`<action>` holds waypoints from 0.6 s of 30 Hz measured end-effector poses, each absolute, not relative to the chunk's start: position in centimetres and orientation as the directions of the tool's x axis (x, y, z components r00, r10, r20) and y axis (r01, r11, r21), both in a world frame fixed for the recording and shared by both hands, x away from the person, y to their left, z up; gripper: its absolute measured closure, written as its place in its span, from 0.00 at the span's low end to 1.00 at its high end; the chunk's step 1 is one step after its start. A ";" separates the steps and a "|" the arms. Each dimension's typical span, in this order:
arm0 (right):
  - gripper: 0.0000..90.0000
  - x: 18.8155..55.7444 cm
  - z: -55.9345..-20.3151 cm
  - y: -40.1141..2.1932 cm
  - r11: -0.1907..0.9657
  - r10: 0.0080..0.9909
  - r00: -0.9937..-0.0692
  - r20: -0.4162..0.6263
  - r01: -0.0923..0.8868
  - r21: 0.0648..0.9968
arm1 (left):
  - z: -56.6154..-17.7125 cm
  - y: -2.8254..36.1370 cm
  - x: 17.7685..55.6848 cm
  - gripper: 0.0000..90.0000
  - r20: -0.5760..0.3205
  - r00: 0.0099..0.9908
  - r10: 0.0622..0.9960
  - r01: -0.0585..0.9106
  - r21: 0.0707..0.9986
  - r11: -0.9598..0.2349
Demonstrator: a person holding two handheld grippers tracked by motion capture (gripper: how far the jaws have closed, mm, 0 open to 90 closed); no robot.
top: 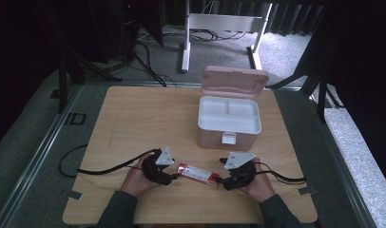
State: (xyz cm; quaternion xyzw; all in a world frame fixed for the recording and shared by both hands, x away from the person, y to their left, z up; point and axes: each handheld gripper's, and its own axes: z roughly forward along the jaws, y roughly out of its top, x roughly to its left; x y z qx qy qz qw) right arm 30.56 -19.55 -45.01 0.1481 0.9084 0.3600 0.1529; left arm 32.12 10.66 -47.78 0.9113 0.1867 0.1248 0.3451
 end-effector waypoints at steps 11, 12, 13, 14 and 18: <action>0.44 31.7 -47.2 -15.0 0.727 0.320 -0.943 -0.090 0.184 0.661 | -47.5 12.3 31.6 0.44 0.112 0.872 0.476 0.268 0.705 -0.657; 0.46 31.8 -47.4 -14.8 0.736 0.315 -0.944 -0.098 0.178 0.653 | -47.5 12.3 31.6 0.45 0.112 0.872 0.476 0.268 0.705 -0.657; 0.47 31.9 -47.5 -14.6 0.742 0.315 -0.944 -0.097 0.181 0.645 | -47.5 12.5 31.6 0.46 0.119 0.867 0.483 0.264 0.713 -0.650; 0.51 32.0 -47.7 -14.5 0.745 0.317 -0.944 -0.095 0.186 0.641 | -47.4 12.7 31.5 0.46 0.113 0.866 0.488 0.266 0.722 -0.638; 0.56 32.2 -47.8 -14.7 0.743 0.318 -0.944 -0.085 0.192 0.640 | -47.3 13.0 31.3 0.46 0.122 0.859 0.496 0.265 0.724 -0.637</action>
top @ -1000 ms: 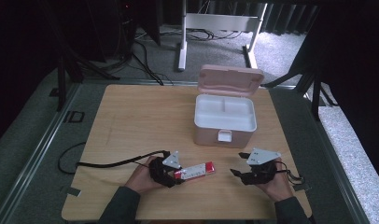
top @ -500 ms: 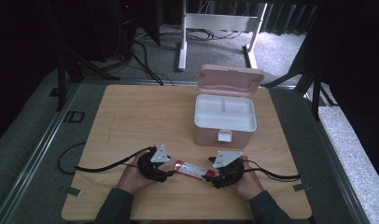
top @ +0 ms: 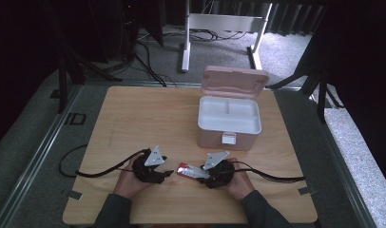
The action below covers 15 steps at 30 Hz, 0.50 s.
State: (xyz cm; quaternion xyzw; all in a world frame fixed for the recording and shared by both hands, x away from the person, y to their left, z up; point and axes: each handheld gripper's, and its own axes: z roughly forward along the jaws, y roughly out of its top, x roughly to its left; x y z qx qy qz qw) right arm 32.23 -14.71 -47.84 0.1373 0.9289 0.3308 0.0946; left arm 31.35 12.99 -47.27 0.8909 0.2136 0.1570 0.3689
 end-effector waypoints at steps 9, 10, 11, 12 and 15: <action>0.56 32.1 -47.2 -22.5 0.732 0.466 -0.877 -0.117 0.308 0.608 | -47.4 13.7 31.3 0.46 0.110 0.856 0.506 0.278 0.727 -0.628; 0.56 32.0 -47.2 -23.7 0.727 0.486 -0.866 -0.120 0.325 0.605 | -47.4 13.7 31.3 0.46 0.110 0.856 0.506 0.278 0.727 -0.628; 0.57 31.9 -47.1 -24.9 0.720 0.506 -0.854 -0.121 0.341 0.604 | -47.4 13.7 31.3 0.46 0.112 0.856 0.505 0.278 0.724 -0.631; 0.56 31.7 -47.1 -26.2 0.712 0.527 -0.842 -0.119 0.360 0.604 | -47.4 13.7 31.3 0.46 0.112 0.856 0.505 0.278 0.724 -0.631; 0.56 31.3 -47.1 -29.6 0.682 0.581 -0.806 -0.114 0.406 0.609 | -47.6 13.7 31.2 0.46 0.112 0.858 0.502 0.279 0.720 -0.636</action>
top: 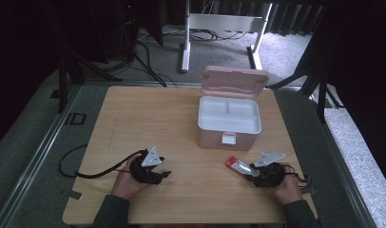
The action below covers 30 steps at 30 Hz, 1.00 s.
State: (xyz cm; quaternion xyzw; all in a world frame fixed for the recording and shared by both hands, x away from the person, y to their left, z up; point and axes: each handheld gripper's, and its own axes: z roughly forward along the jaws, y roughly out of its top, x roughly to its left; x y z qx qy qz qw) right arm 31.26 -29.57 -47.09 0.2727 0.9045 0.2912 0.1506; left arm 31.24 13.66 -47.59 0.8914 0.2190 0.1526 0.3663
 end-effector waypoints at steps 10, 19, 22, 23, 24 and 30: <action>0.56 30.2 -47.1 -34.2 0.643 0.646 -0.755 -0.115 0.457 0.615 | -47.8 13.7 31.1 0.45 0.111 0.859 0.500 0.283 0.712 -0.643; 0.45 31.3 -44.0 -34.1 0.536 0.690 -0.718 -0.092 0.421 0.731 | -48.0 13.9 31.1 0.45 0.108 0.858 0.502 0.288 0.708 -0.645; 0.46 32.0 -42.7 -33.6 0.532 0.687 -0.720 -0.100 0.405 0.744 | -48.0 13.9 31.1 0.45 0.107 0.858 0.502 0.288 0.709 -0.643; 0.47 32.3 -42.1 -33.3 0.532 0.683 -0.722 -0.109 0.390 0.751 | -48.0 13.9 31.1 0.45 0.108 0.857 0.503 0.288 0.709 -0.643; 0.49 33.0 -40.7 -32.6 0.527 0.673 -0.730 -0.119 0.361 0.770 | -48.0 13.9 31.1 0.45 0.108 0.857 0.504 0.288 0.709 -0.643; 0.57 34.5 -38.4 -31.5 0.513 0.665 -0.734 -0.139 0.313 0.799 | -48.1 13.9 31.1 0.45 0.104 0.859 0.502 0.289 0.710 -0.642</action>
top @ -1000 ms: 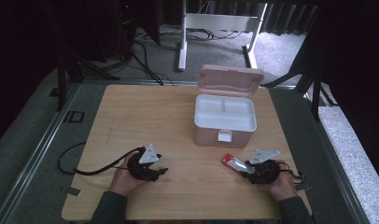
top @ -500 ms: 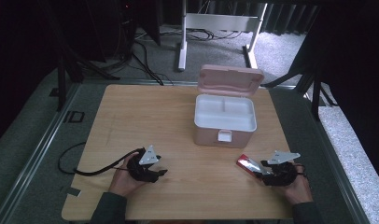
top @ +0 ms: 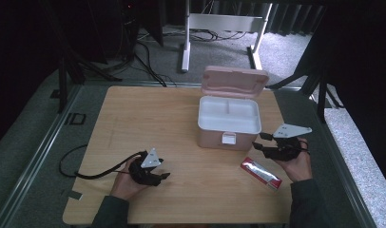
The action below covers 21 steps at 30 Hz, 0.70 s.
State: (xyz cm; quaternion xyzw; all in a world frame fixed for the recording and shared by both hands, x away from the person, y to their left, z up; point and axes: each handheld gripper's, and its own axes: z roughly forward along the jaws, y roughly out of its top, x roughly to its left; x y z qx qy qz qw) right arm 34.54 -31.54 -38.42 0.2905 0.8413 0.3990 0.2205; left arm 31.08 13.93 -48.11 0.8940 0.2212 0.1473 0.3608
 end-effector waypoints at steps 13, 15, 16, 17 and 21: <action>0.55 40.7 -35.6 -27.2 0.542 0.623 -0.766 -0.158 0.277 0.793 | -48.2 13.9 31.0 0.45 0.102 0.859 0.501 0.290 0.711 -0.641; 0.52 42.0 -35.7 -26.4 0.548 0.628 -0.762 -0.157 0.291 0.784 | -48.2 13.9 31.0 0.45 0.102 0.859 0.502 0.290 0.711 -0.640; 0.52 42.0 -35.7 -26.4 0.548 0.628 -0.762 -0.157 0.291 0.784 | -48.2 13.9 31.0 0.45 0.102 0.859 0.502 0.290 0.711 -0.640; 0.51 42.6 -35.7 -26.0 0.550 0.630 -0.761 -0.153 0.298 0.780 | -48.2 14.0 31.0 0.45 0.101 0.859 0.502 0.290 0.711 -0.640; 0.49 44.7 -36.3 -23.8 0.591 0.619 -0.770 -0.159 0.323 0.739 | -48.2 14.0 31.0 0.45 0.102 0.858 0.503 0.292 0.709 -0.642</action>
